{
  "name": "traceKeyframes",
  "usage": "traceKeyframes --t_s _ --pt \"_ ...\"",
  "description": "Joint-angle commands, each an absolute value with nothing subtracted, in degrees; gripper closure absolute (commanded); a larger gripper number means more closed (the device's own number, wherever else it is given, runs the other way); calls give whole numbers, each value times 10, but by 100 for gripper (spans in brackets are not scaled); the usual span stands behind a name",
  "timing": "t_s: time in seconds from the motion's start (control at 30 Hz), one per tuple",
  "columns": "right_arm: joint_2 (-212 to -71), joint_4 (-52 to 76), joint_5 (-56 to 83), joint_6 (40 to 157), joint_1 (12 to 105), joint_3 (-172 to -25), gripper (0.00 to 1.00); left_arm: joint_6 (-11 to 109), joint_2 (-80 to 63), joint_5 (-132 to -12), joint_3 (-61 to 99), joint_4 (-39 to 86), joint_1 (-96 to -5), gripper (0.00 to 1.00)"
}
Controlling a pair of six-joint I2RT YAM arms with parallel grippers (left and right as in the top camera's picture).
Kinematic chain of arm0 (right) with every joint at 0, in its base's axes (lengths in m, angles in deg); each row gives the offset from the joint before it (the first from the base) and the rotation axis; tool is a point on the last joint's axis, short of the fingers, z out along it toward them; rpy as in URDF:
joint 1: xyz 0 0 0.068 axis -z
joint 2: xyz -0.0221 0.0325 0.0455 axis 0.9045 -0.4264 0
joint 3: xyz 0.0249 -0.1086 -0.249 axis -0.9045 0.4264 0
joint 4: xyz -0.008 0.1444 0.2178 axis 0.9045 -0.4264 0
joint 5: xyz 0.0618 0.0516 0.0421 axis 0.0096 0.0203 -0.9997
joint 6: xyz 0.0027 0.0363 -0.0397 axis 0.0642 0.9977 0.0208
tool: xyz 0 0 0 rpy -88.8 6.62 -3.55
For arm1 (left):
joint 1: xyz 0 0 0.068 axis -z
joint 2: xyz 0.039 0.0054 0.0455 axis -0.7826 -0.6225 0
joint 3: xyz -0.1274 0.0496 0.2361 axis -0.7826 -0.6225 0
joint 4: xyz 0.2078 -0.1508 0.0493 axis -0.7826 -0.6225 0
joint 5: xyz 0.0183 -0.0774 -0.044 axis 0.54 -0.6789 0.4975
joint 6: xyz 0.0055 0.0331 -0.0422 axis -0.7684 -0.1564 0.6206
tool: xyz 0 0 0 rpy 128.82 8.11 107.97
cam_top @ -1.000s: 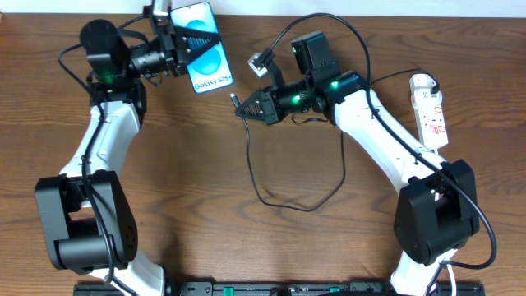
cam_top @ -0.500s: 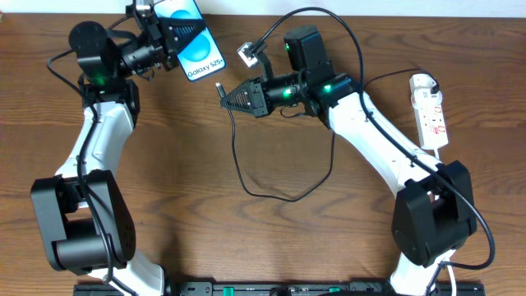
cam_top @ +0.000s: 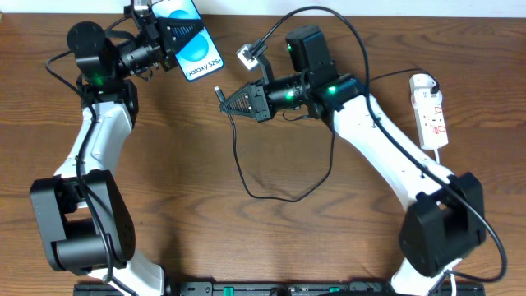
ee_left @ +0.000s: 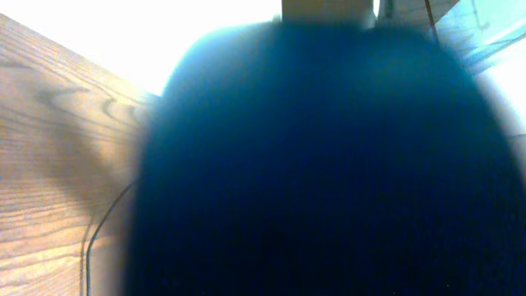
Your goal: Plug charger to phone and switch on socket
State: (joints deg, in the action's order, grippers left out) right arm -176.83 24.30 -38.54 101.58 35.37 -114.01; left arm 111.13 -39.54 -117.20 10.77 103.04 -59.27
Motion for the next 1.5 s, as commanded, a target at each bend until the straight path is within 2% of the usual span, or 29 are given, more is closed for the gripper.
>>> traceKeyframes --t_s 0.0,0.8,1.47 --pt "-1744 238 -371 985 342 -1145 99 1103 -391 -1190 115 1038 -595 93" --pt "-1744 258 -331 987 324 -1145 99 1081 -391 -1249 115 1039 -591 92" --pt "-1744 231 -325 988 324 -1145 99 1031 -391 -1235 115 1039 -589 93"
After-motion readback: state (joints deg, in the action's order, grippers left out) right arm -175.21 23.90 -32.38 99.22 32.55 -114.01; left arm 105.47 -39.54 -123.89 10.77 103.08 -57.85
